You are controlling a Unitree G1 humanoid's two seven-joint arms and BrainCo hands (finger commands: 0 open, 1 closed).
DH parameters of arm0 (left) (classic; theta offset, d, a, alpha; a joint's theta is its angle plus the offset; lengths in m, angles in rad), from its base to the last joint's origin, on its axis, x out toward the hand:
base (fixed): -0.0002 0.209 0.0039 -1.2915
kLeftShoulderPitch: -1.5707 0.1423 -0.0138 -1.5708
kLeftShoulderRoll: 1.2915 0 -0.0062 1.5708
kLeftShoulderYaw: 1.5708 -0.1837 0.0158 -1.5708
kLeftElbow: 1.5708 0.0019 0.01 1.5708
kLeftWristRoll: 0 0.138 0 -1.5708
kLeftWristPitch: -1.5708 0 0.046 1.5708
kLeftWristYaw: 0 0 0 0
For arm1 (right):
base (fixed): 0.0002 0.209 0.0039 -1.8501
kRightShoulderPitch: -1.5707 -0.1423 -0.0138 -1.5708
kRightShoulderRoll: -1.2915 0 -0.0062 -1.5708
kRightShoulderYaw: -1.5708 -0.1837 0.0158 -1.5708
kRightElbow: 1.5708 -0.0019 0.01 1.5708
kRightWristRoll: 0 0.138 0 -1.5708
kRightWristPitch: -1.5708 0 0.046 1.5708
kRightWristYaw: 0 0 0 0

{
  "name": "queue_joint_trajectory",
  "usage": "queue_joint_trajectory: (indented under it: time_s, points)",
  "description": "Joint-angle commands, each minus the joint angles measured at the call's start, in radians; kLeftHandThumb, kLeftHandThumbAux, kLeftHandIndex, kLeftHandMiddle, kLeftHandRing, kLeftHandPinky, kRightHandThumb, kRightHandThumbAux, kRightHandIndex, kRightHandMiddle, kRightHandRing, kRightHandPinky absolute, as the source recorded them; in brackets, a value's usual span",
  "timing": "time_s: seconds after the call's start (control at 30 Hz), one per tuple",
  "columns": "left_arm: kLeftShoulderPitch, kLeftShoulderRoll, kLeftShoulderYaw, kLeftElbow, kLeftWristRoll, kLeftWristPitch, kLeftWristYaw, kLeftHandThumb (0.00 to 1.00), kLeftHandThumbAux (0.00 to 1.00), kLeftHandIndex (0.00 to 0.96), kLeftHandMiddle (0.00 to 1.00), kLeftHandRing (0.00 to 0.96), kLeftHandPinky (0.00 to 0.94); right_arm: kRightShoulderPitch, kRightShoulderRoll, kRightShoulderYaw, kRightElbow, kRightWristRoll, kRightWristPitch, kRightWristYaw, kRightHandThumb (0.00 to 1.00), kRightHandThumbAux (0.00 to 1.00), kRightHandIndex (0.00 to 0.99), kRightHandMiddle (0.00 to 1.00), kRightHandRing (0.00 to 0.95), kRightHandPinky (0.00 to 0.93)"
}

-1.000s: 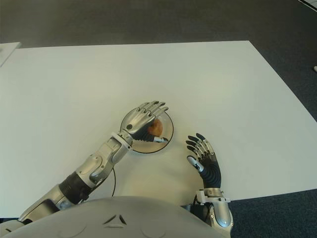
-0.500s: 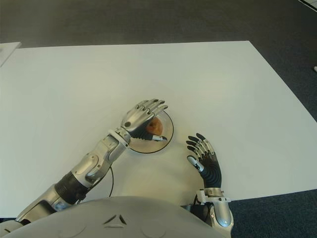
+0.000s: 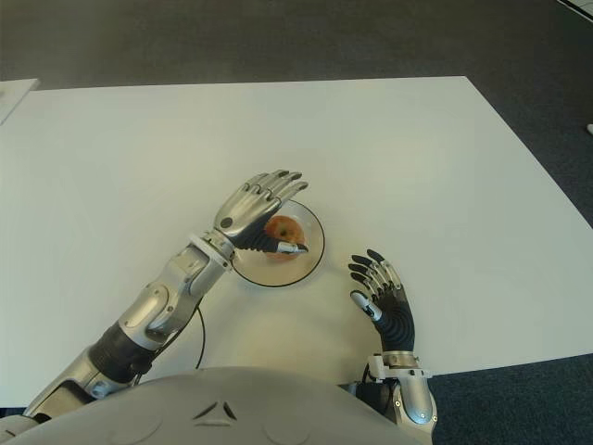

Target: Put the apples into the plate.

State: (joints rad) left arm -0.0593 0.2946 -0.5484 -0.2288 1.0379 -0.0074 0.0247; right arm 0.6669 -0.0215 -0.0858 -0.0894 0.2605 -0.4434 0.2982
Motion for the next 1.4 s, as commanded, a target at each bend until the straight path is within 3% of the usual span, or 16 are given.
queue_joint_trajectory:
  time_s: [0.03,0.23,0.3,0.37,0.63,0.83,1.13,1.3,1.4]
  points:
    - [0.042,0.04,0.054,-0.014,-0.025,-0.03,0.043,0.123,0.315,0.051,0.019,0.012,0.068,0.015,0.001,0.004,0.02,0.0,0.027,-0.003,0.407,0.671,0.158,0.293,0.284,0.257]
    - [0.119,0.074,0.132,-0.08,-0.109,-0.07,0.043,0.132,0.315,0.084,0.046,0.045,0.124,0.019,0.0,0.006,0.013,-0.005,0.032,-0.008,0.402,0.673,0.158,0.296,0.286,0.257]
    - [0.201,0.084,0.175,-0.115,-0.181,-0.09,0.05,0.142,0.314,0.093,0.053,0.057,0.134,0.022,0.0,0.006,0.008,-0.007,0.035,-0.009,0.401,0.674,0.157,0.296,0.286,0.266]
    - [0.27,0.074,0.206,-0.125,-0.25,-0.111,0.069,0.155,0.314,0.102,0.06,0.068,0.145,0.032,0.003,0.011,-0.012,-0.011,0.052,-0.02,0.403,0.674,0.157,0.294,0.287,0.279]
    - [0.371,0.01,0.26,-0.107,-0.425,-0.18,0.111,0.201,0.342,0.103,0.107,0.121,0.181,0.05,0.006,0.027,-0.045,-0.008,0.08,-0.032,0.463,0.656,0.157,0.29,0.302,0.327]
    - [0.552,0.011,0.351,-0.14,-0.576,-0.25,0.108,0.209,0.388,0.088,0.121,0.137,0.198,0.045,-0.01,0.027,-0.032,-0.004,0.061,-0.011,0.472,0.644,0.167,0.282,0.301,0.336]
    - [0.629,-0.082,0.394,-0.132,-0.69,-0.282,0.131,0.239,0.504,0.1,0.151,0.161,0.21,0.042,-0.013,0.032,-0.029,-0.009,0.062,0.0,0.457,0.631,0.173,0.275,0.303,0.343]
    - [0.701,-0.126,0.402,-0.086,-0.762,-0.376,0.153,0.232,0.546,0.109,0.16,0.162,0.207,0.041,-0.019,0.031,-0.025,-0.023,0.043,0.006,0.454,0.627,0.174,0.265,0.295,0.326]
    - [0.739,-0.136,0.427,-0.016,-0.787,-0.467,0.169,0.212,0.549,0.115,0.163,0.167,0.215,0.041,-0.021,0.028,-0.023,-0.029,0.035,0.008,0.451,0.629,0.175,0.263,0.289,0.318]
